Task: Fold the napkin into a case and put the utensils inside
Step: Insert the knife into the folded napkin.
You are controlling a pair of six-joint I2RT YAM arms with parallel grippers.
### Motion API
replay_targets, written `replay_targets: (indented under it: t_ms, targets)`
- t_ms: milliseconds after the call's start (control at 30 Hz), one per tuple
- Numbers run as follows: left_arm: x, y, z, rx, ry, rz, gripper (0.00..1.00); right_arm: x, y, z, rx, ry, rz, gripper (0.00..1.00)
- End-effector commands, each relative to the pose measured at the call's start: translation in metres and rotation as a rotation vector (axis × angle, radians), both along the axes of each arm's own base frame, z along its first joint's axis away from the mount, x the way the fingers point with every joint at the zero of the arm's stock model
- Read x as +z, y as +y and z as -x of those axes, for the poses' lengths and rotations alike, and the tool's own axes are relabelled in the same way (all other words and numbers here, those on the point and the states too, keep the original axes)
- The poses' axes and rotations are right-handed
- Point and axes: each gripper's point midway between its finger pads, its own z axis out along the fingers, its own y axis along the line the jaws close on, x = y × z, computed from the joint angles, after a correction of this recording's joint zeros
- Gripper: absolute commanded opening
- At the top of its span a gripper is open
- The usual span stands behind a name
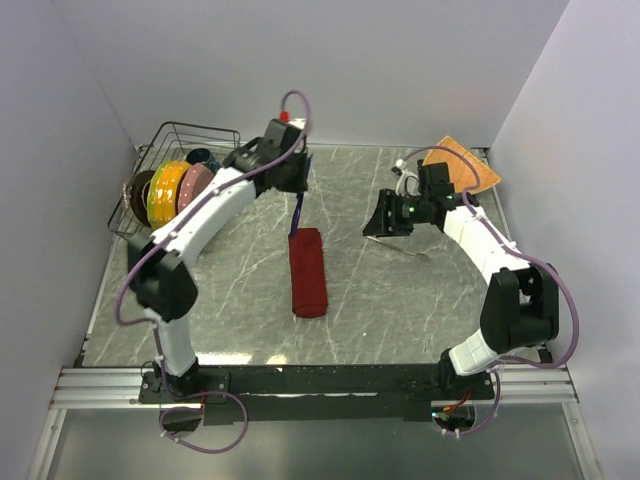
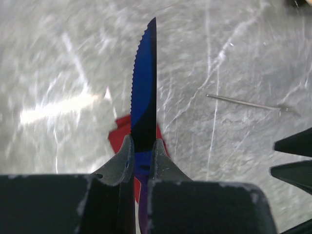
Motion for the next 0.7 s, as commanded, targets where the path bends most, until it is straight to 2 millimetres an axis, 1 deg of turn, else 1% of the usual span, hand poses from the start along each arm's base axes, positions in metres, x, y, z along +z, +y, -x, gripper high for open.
replay_targets:
  t_ms: [0,33,133,167,200,267,300,367,400,467,500,567,667]
  targets:
    - [-0.026,0.019,0.007,0.247,0.076,0.128,0.01,0.006,0.027,-0.013,0.031,-0.052,-0.046,0.57]
    - [-0.029,0.024,0.01,0.259,0.071,0.147,0.01,0.005,0.03,-0.015,0.032,-0.052,-0.047,0.57]
    - [-0.029,0.023,0.0,0.294,0.029,0.172,0.01,0.0,0.041,-0.018,0.032,-0.036,-0.065,0.54]
    - [-0.034,0.024,-0.002,0.303,0.032,0.158,0.01,-0.002,0.043,-0.018,0.032,-0.032,-0.067,0.54]
    - [-0.042,0.023,-0.008,0.32,0.047,0.14,0.01,-0.004,0.047,-0.017,0.038,-0.029,-0.069,0.53]
    - [-0.055,0.029,-0.013,0.354,0.055,0.092,0.01,-0.008,0.051,-0.019,0.036,-0.027,-0.067,0.53]
    - [-0.066,0.029,-0.014,0.365,0.068,0.079,0.01,-0.008,0.053,-0.019,0.039,-0.03,-0.068,0.53]
    - [-0.071,0.03,-0.02,0.381,0.052,0.081,0.01,-0.013,0.053,-0.021,0.026,-0.022,-0.069,0.53]
    - [-0.078,0.029,-0.017,0.383,0.052,0.065,0.01,-0.015,0.054,-0.021,0.026,-0.016,-0.069,0.53]
    - [-0.083,0.03,-0.021,0.405,0.028,0.052,0.01,-0.018,0.055,-0.022,0.027,-0.01,-0.067,0.53]
    - [-0.089,0.029,-0.018,0.404,0.031,0.046,0.01,-0.019,0.055,-0.023,0.026,-0.009,-0.066,0.53]
    - [-0.09,0.028,-0.021,0.421,0.001,0.05,0.01,-0.021,0.055,-0.023,0.027,-0.006,-0.06,0.53]
    - [-0.096,0.026,-0.017,0.424,-0.021,0.037,0.01,-0.023,0.055,-0.024,0.026,-0.002,-0.058,0.53]
